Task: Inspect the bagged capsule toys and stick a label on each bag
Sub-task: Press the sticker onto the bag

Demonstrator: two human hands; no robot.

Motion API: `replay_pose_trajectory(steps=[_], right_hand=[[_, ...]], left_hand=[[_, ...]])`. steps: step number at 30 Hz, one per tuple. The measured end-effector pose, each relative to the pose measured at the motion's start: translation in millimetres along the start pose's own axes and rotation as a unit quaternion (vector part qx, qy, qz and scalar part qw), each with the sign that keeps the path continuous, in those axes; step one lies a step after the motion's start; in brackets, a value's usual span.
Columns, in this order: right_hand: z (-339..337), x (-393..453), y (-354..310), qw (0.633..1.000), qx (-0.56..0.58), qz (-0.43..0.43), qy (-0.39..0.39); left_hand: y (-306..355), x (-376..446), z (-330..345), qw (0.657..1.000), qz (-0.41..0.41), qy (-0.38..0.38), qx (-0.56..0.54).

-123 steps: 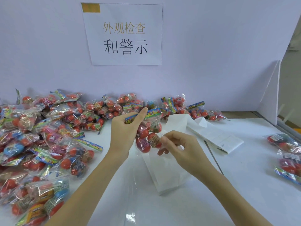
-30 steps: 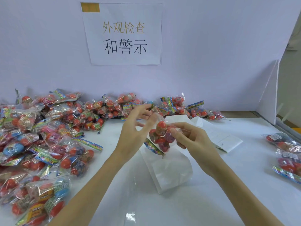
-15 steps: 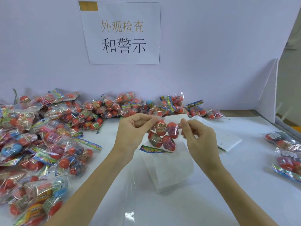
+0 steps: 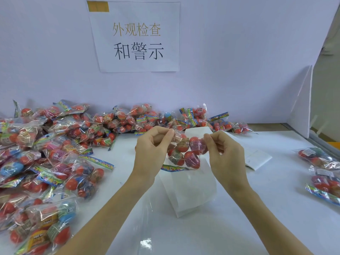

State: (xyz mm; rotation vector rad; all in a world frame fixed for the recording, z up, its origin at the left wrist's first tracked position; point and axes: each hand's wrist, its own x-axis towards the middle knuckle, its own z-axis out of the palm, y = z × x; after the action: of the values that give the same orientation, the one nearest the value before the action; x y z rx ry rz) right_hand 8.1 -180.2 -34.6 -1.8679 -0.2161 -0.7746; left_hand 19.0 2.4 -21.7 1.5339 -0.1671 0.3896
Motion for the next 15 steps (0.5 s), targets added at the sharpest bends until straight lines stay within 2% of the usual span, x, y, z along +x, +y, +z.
replay_pose_trajectory(steps=[4, 6, 8, 10, 12, 15], right_hand=[[-0.1, 0.0, 1.4, 0.999, -0.020, 0.011, -0.041], [-2.6, 1.2, 0.7, 0.996, 0.023, 0.061, -0.068], [-6.7, 2.8, -4.1, 0.980, 0.118, 0.134, -0.089], [-9.3, 4.6, -10.9, 0.937, 0.248, 0.212, -0.127], [-10.7, 6.2, -12.7, 0.892, 0.331, 0.260, -0.164], [-10.8, 7.3, -9.2, 0.877, 0.370, 0.258, -0.166]], left_hand=[[-0.2, -1.1, 0.4, 0.999, 0.033, -0.008, 0.035], [-0.4, 0.0, -1.1, 0.997, 0.064, 0.019, 0.036], [1.1, 1.5, -3.9, 0.995, 0.096, 0.032, 0.013], [5.0, 1.2, -4.3, 0.994, 0.109, -0.004, -0.015], [7.0, -0.7, -1.5, 0.989, 0.119, -0.079, -0.035], [7.4, -3.4, -1.7, 0.976, 0.145, -0.162, 0.007]])
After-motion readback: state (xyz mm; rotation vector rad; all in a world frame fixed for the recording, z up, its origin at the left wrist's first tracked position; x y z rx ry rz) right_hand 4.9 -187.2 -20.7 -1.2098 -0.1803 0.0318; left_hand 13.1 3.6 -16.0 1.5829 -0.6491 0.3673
